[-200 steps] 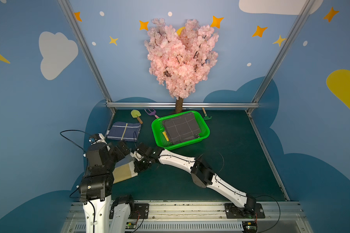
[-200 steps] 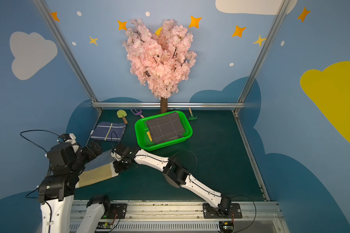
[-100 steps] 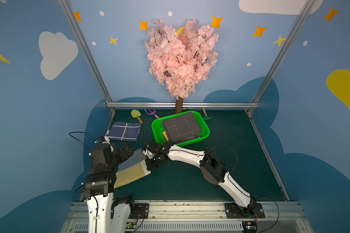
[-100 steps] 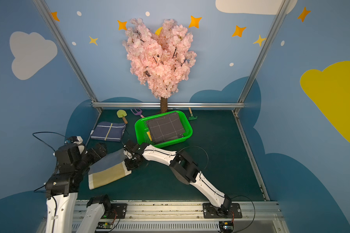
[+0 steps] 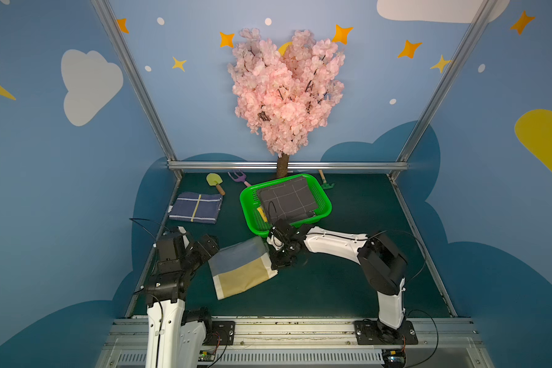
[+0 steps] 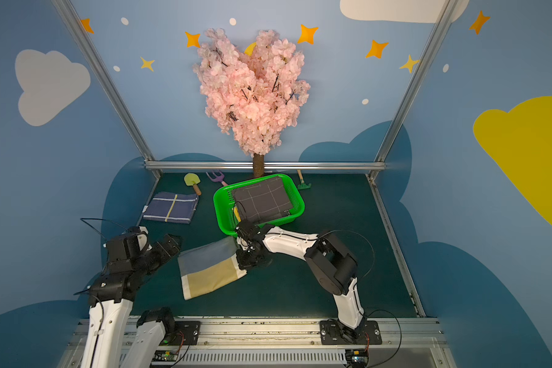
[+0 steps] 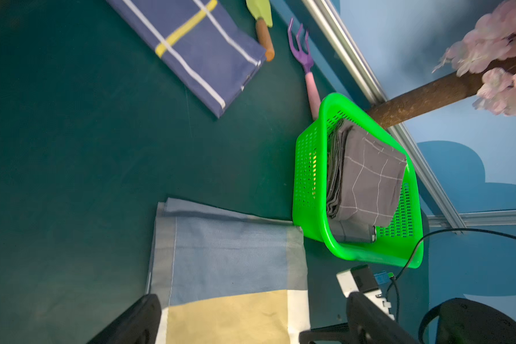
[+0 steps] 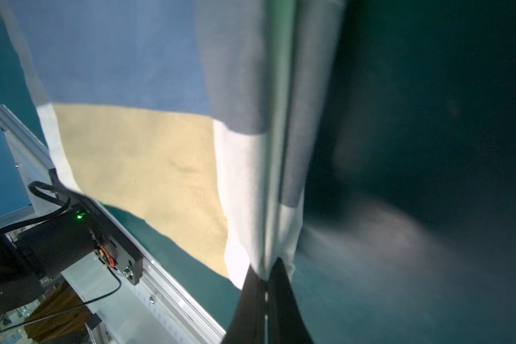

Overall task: Put the folded pillowcase in the basket
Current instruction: Move the pillowcase to the center of the board.

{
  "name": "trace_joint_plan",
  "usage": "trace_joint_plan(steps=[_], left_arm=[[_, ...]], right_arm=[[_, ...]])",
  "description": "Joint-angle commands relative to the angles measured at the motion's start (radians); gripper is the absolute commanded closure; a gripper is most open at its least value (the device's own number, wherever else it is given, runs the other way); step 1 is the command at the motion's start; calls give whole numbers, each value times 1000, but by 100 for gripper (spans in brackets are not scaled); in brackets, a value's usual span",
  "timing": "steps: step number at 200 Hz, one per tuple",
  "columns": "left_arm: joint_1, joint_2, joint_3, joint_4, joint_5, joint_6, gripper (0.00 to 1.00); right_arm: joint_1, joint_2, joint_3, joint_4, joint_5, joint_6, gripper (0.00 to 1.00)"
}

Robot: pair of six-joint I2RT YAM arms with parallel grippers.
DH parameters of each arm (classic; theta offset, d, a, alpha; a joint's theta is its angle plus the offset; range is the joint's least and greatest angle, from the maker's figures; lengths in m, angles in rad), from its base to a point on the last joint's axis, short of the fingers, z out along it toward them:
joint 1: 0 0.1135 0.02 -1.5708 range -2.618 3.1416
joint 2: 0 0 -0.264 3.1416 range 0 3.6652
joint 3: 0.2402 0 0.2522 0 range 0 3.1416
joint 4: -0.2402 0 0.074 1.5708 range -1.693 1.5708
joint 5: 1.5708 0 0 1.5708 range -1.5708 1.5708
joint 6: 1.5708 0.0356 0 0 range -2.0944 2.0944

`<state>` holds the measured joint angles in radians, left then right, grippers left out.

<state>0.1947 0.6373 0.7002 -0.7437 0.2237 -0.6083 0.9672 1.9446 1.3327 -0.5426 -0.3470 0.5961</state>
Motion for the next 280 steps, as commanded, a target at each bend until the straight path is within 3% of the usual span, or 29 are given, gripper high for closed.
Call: trace_joint_plan(steps=[1,52,106,141,208,280], left_arm=[[2,27,-40,31,114,-23,0],[-34,145,-63,40,205,-60,0],[-200,68,-209,133,173,-210,0],[-291,96,-269,168,148,-269,0],[-460,248,-346,400,94,-404,0],[-582,505,-311,604,98,-400,0]], right_arm=[[-37,-89,-75,17,25,9,100],[-146,-222,-241,10,38,-11,100],[-202,-300,-370,-2,52,-3,100],[-284,-381,-482,50,43,44,100],[-306,-410,-467,41,25,42,100],[-311,-407,-457,50,19,41,100]])
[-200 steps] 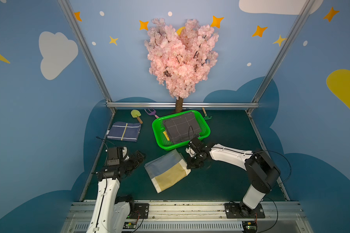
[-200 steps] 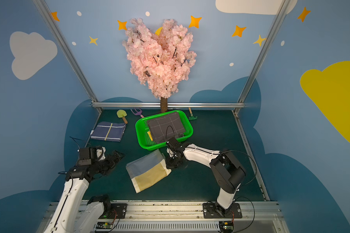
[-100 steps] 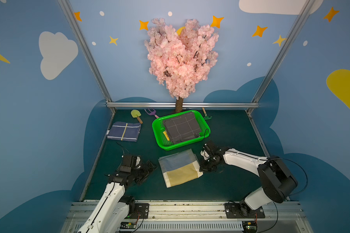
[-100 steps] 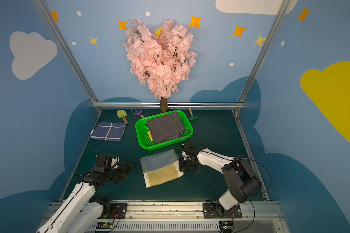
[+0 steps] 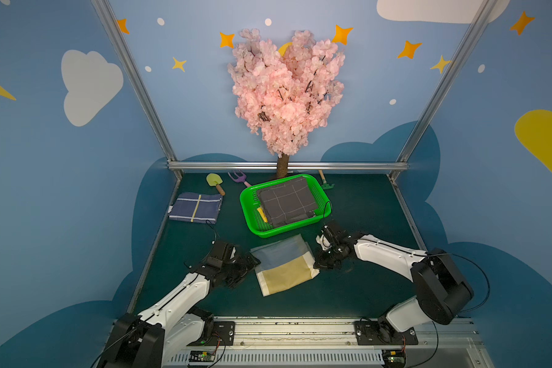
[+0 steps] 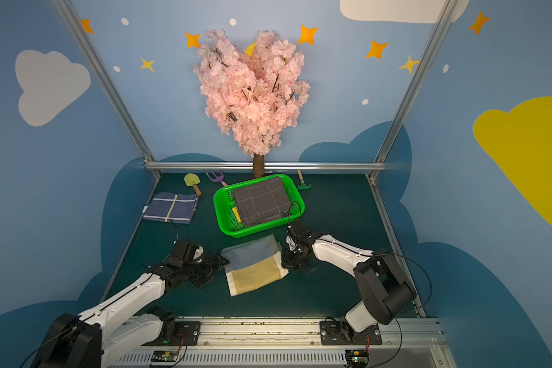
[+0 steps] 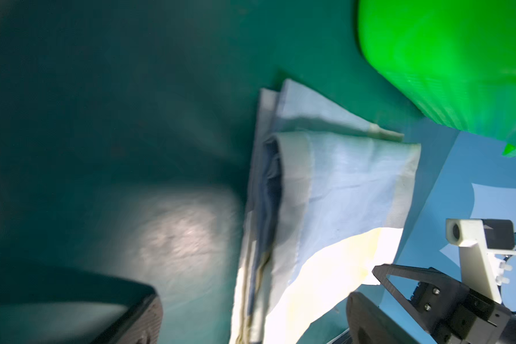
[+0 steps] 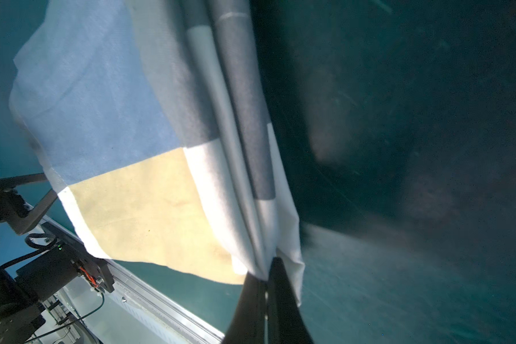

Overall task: Put the folded pillowcase in the basket
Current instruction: Move the pillowcase to the center of the board.

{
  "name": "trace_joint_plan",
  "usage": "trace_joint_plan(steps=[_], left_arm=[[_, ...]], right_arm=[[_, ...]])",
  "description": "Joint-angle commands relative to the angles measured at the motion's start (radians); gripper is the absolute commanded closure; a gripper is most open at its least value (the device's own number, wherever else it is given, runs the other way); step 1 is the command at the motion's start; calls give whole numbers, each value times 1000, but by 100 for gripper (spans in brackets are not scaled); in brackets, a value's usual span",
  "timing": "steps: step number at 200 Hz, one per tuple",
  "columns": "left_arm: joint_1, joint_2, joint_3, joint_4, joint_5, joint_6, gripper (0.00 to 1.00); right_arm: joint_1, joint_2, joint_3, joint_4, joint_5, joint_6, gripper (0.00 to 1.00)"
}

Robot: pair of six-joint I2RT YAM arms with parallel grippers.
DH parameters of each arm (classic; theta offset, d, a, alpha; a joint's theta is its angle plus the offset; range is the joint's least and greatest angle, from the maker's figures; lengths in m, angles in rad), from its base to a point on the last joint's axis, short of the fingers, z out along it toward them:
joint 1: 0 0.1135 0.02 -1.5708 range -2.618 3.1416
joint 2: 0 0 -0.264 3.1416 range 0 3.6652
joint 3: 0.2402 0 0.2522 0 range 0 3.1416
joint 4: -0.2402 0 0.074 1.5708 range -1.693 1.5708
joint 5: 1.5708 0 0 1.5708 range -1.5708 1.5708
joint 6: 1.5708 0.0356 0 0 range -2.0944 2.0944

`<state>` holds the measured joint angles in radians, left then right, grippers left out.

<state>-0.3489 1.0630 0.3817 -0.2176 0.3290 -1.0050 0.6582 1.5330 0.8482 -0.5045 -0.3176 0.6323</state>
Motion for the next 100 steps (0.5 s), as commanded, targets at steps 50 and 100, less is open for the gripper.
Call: trace_joint_plan(steps=[50,100], left_arm=[[-56,132,3,88,8,-1,1],[-112,234,-5,207,51,-38,5]], right_arm=[[-11,-6,20,22,-23,14,100],[-12,-4,14,36,-35,21,100]])
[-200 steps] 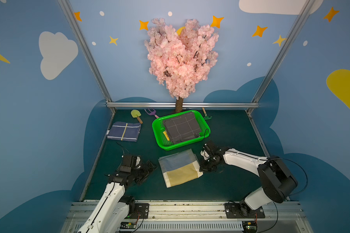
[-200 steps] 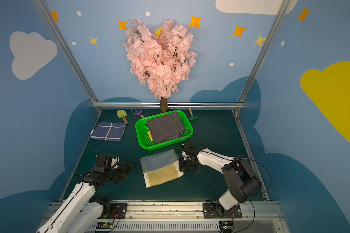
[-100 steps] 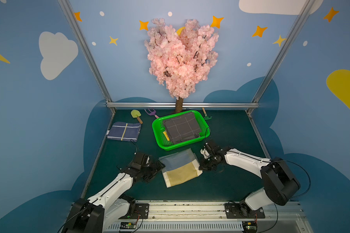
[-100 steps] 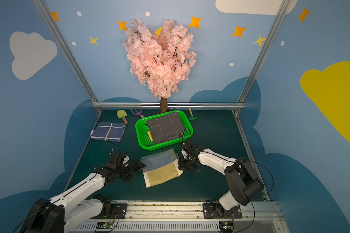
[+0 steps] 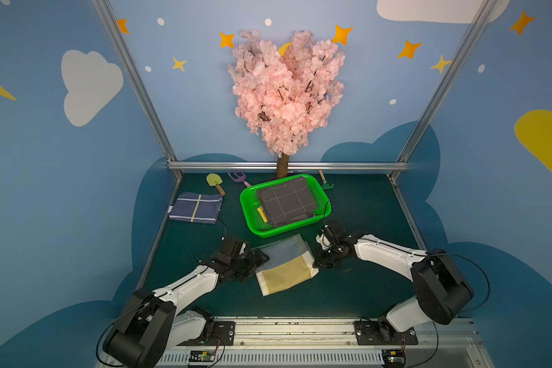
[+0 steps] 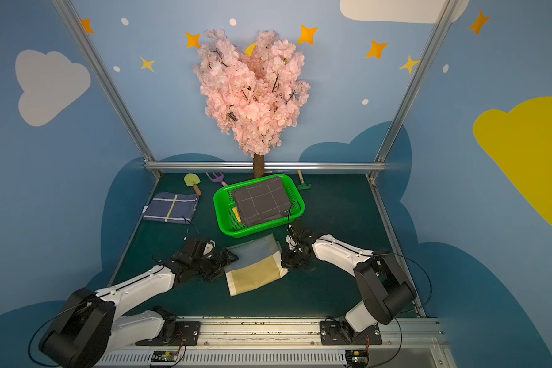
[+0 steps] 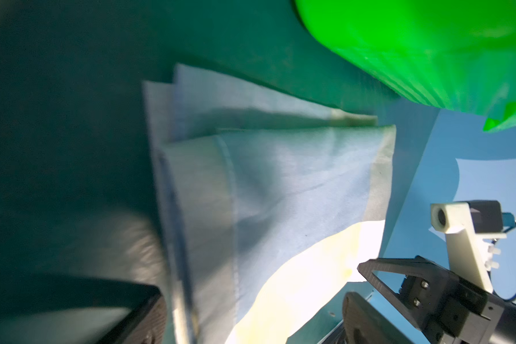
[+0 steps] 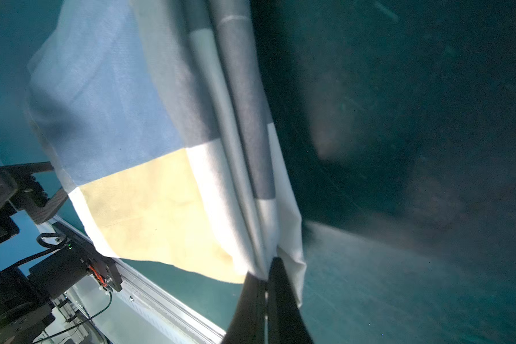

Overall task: Put the folded pillowcase in the basket
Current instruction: Move the pillowcase to the center of the board.

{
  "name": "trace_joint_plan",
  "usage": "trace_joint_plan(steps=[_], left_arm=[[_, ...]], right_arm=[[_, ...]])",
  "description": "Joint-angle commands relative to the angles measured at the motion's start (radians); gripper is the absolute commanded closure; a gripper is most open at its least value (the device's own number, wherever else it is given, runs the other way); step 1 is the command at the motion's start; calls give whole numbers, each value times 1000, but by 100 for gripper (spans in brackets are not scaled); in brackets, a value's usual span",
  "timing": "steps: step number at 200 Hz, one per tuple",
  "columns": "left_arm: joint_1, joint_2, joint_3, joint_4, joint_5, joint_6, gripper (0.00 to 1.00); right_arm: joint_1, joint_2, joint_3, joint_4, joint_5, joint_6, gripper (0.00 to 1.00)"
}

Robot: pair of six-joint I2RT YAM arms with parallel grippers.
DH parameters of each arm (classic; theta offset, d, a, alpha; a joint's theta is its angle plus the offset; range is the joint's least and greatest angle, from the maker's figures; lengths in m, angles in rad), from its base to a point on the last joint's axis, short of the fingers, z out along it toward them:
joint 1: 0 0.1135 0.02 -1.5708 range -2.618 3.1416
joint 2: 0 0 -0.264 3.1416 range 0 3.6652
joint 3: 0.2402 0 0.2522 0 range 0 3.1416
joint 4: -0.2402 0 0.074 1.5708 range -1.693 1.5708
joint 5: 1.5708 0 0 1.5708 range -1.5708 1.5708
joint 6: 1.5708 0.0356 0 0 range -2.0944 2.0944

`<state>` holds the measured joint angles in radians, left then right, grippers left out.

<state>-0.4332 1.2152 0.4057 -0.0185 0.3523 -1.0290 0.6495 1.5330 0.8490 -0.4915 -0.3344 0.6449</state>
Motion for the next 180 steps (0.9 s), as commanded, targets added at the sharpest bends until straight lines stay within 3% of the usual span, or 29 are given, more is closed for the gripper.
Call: trace_joint_plan(steps=[1,37,49,55,73,108,180], left_arm=[[-29,84,-30,9,28,-14,6],[-48,91,-23,3,12,-19,11],[-48,73,-22,-18,-1,-13,16],[-49,65,-22,-29,-7,-9,24],[-49,43,-12,-79,-28,4,60],[-49,29,-10,-94,-42,3,96],[-65,-65,10,-154,-86,22,97]], right_arm=[[-4,-3,13,24,-18,9,100],[-5,-17,-1,21,-15,9,100],[-7,-19,-5,21,-17,9,100],[-7,-19,-7,21,-18,9,100],[-7,-16,-7,24,-23,9,100],[-3,-5,-4,24,-34,7,100],[30,-58,54,-64,4,-48,100]])
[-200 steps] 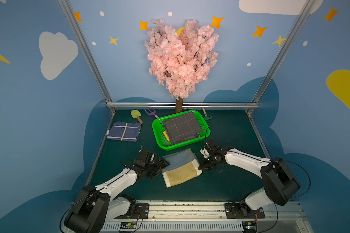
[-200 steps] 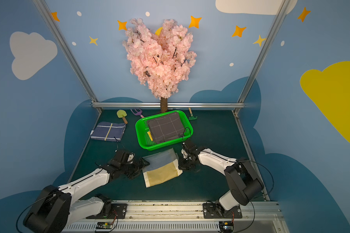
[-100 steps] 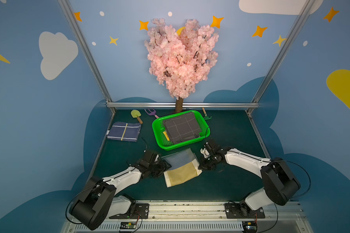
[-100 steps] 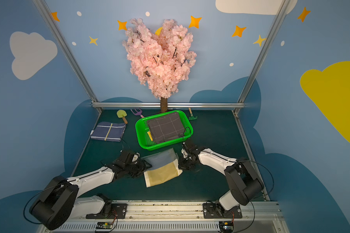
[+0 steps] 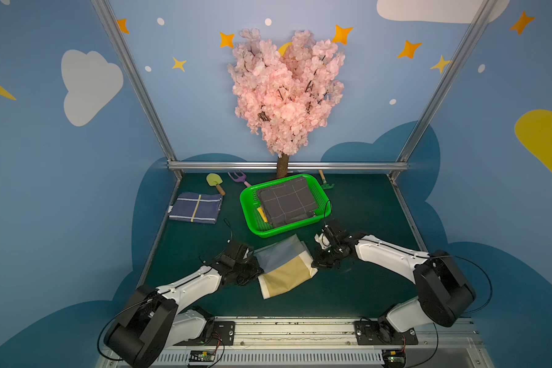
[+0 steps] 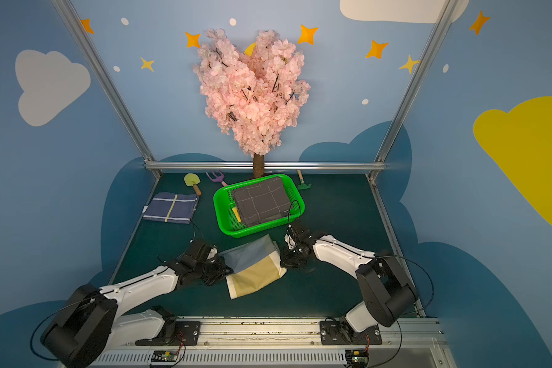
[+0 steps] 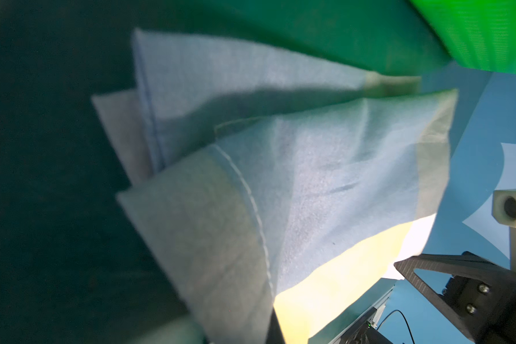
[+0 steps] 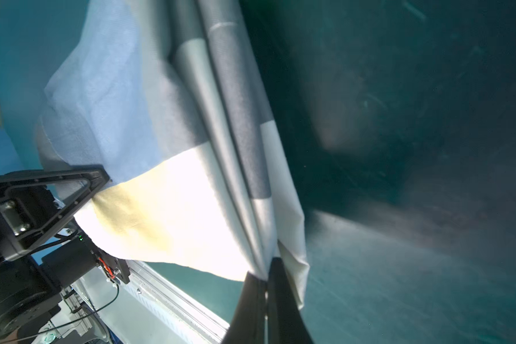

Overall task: Put the folded pillowcase in the basket
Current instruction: Move the pillowcase to the center of the board, then pick up the pillowcase at the center of the board.

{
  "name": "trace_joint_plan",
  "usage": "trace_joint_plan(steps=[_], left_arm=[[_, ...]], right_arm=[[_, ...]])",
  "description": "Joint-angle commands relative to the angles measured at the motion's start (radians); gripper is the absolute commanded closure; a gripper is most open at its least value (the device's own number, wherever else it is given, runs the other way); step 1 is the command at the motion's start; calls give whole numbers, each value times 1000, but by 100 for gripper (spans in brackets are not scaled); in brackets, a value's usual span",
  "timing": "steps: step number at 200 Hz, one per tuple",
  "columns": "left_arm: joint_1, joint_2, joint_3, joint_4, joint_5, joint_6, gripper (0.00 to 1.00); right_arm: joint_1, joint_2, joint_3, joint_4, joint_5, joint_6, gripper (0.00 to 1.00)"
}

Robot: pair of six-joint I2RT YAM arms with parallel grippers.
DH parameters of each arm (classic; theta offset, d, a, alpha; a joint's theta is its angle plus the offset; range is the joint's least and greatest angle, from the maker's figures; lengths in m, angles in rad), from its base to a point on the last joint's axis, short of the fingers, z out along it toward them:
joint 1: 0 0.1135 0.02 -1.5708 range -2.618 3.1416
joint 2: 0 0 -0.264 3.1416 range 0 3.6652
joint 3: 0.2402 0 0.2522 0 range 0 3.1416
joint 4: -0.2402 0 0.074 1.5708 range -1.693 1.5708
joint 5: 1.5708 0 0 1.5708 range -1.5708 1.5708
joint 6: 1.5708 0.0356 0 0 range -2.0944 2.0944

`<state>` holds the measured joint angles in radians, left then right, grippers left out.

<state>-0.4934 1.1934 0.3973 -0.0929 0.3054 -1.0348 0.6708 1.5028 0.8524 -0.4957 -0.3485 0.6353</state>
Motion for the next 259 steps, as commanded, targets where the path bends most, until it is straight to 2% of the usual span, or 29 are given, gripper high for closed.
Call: trace_joint_plan(steps=[1,5,12,16,20,24,59,103,110,118,124,129,146,179,220,259], left_arm=[[-5,-45,20,-82,-40,29,97],[-5,-47,24,-90,-46,33,97],[-5,-45,27,-97,-53,40,97],[-5,-43,26,-97,-54,43,97],[-5,-37,25,-95,-53,42,97],[-5,-30,22,-90,-52,44,97],[-5,17,-16,-31,-28,29,97],[-5,4,-7,-68,-49,39,96],[-5,2,-4,-78,-52,42,89],[-5,0,-3,-90,-56,45,71],[-5,-1,-2,-95,-57,48,52],[-5,-4,-4,-101,-57,50,42],[-5,-18,-11,-120,-62,53,29],[-5,-45,-41,-124,-66,48,28],[-5,-10,-67,-103,-53,50,26],[-5,-61,-64,-201,-59,73,21]], right_arm=[[9,-26,53,-63,17,-40,97],[9,-16,60,-75,16,-46,82],[9,7,68,-92,17,-51,40],[9,18,69,-94,15,-56,21],[9,27,68,-95,12,-59,8],[10,34,68,-95,10,-63,2],[-14,34,75,-80,43,-85,2],[-42,150,203,-53,-49,-182,2],[-40,176,225,-55,-69,-195,3],[-40,207,245,-56,-84,-208,3],[-39,229,257,-59,-87,-215,3],[-39,246,265,-60,-88,-222,3],[-41,297,278,-60,-89,-240,4],[-41,383,292,-48,-126,-262,6],[-6,414,296,-25,-171,-247,8],[6,420,290,-15,-173,-234,8]])
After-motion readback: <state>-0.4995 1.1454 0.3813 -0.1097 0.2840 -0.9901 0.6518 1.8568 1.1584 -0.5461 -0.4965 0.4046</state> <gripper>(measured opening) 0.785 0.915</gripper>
